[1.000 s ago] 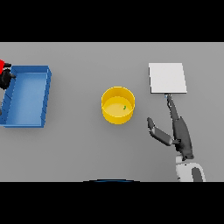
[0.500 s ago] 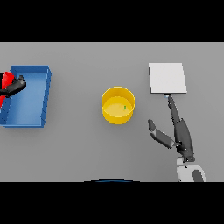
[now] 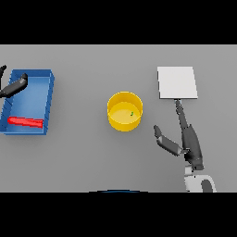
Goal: Pick up the red beaker and tilt it to pour out 1 green nut into yellow bowl. Pick up the yellow bowl and place it on the metallic measuring scale.
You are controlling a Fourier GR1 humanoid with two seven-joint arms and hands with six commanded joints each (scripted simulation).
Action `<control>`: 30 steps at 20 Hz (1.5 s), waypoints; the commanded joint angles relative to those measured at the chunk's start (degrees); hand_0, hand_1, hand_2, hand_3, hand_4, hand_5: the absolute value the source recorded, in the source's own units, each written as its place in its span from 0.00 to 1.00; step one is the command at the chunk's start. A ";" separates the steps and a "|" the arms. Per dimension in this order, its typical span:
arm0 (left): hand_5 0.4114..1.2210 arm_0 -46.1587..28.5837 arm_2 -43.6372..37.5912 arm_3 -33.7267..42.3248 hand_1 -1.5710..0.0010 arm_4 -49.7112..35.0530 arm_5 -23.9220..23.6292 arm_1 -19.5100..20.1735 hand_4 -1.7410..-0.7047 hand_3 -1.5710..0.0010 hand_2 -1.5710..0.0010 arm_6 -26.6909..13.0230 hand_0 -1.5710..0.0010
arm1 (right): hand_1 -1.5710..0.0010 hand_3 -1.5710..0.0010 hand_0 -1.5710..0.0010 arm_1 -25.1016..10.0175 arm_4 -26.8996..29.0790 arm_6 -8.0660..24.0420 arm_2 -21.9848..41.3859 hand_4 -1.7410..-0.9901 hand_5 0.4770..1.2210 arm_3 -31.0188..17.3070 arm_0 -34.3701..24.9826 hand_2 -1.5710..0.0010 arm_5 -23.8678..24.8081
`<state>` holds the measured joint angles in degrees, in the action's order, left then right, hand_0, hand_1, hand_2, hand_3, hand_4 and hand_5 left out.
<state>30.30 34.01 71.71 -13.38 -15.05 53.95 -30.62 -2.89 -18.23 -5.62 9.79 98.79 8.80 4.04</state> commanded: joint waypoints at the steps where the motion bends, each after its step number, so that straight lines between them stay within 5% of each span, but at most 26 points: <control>1: 0.32 0.28 -0.23 -0.59 0.96 -0.11 -0.25 -0.58 0.92 0.96 0.96 0.56 0.95 | 1.00 1.00 1.00 -0.26 -1.11 0.36 0.27 0.73 0.25 -0.05 -0.08 1.00 0.36; 5: 0.33 0.55 -0.68 -0.06 0.98 -0.26 -1.12 -1.04 0.93 0.98 0.98 2.32 0.98 | 1.00 1.00 1.00 -2.51 -1.99 -0.43 1.47 0.77 0.29 -0.44 -2.47 1.00 -2.56; 9: 0.36 -0.04 -0.60 0.28 0.99 -0.70 -1.30 -1.15 0.92 0.99 0.99 1.91 0.99 | 1.00 1.00 1.00 -7.18 -6.02 1.25 4.07 0.68 0.31 -1.83 -8.63 1.00 -7.35; 11: 0.37 0.10 -0.47 -0.47 1.00 -0.78 -0.80 -1.38 0.92 1.00 1.00 1.96 0.99 | 1.00 1.00 1.00 -9.82 -9.29 4.09 5.35 0.63 0.29 -3.00 -12.34 1.00 -9.32; 16: 0.37 0.81 -0.18 -0.43 1.00 -0.59 -0.94 -1.95 0.91 1.00 1.00 1.74 1.00 | 1.00 1.00 1.00 -16.83 -19.34 4.03 11.84 0.62 0.26 -5.39 -21.93 1.00 -15.61; 30: 0.38 1.06 -0.04 -0.71 1.00 -0.63 -0.59 -1.89 0.91 1.00 1.00 1.83 1.00 | 1.00 1.00 1.00 -16.98 -24.80 -2.47 21.62 0.66 0.28 -21.76 -38.77 1.00 -26.45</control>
<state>31.38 33.98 71.01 -14.02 -15.65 52.05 -28.84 -19.86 -43.06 -7.89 31.41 77.03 -29.96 -22.41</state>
